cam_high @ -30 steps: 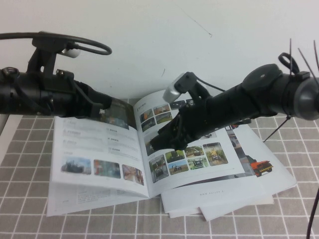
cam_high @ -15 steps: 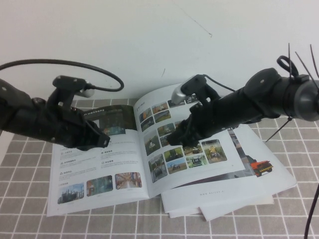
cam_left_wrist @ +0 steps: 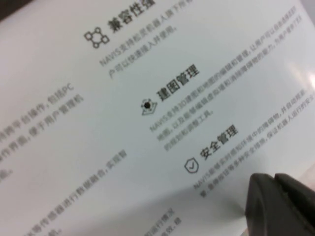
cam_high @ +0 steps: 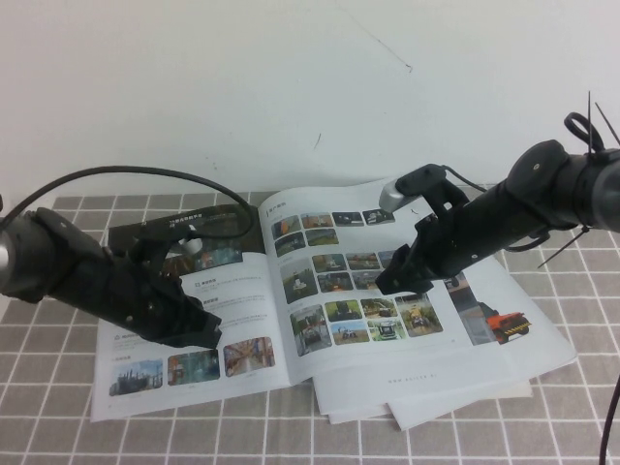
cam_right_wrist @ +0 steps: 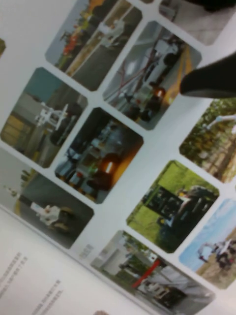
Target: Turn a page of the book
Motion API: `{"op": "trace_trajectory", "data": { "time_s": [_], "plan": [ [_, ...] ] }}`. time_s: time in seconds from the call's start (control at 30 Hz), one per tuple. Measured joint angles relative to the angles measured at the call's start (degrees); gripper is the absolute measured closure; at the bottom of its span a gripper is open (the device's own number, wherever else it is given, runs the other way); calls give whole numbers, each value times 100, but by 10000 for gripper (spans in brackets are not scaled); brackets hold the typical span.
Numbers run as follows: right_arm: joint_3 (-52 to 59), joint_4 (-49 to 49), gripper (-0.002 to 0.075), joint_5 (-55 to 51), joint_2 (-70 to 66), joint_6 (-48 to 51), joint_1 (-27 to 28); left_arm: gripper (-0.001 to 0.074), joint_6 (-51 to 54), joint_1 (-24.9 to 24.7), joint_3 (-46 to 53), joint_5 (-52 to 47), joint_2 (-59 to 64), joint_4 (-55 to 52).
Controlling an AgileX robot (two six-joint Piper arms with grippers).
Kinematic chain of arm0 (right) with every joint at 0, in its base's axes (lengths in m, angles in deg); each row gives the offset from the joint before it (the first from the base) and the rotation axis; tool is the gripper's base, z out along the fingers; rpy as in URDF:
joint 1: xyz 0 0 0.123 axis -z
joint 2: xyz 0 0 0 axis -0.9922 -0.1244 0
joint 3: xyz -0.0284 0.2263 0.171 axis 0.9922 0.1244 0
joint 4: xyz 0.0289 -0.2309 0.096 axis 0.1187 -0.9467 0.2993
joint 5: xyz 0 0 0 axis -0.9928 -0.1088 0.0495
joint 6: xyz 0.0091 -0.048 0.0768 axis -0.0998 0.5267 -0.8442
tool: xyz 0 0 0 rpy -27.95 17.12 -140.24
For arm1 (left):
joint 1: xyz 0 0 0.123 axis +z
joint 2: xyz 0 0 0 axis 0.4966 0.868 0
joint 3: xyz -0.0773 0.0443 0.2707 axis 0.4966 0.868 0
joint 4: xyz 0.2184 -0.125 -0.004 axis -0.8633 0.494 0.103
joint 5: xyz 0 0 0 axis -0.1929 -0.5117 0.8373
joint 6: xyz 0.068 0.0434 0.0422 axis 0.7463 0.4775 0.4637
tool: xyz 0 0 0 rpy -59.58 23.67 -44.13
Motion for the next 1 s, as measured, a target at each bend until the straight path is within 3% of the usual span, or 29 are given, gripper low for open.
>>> {"op": "trace_trajectory", "data": {
  "time_s": [0.2,0.37,0.47,0.77,1.0],
  "plan": [
    [-21,-228,499,-476,183,-12,47,738,143,0,-10,-354,-299,272],
    [-295,-373,657,-1346,893,-31,318,738,177,0,-10,-768,-1284,339],
    [-576,-356,706,-1750,1580,-106,609,738,126,0,-10,-1127,-2018,339],
    [-589,-785,727,-2549,4185,-536,1235,738,-577,0,-1,-2292,-4553,-364],
    [933,-997,727,-1256,6705,-855,1451,738,-1334,0,378,-2296,-6621,-888]
  ]
}}
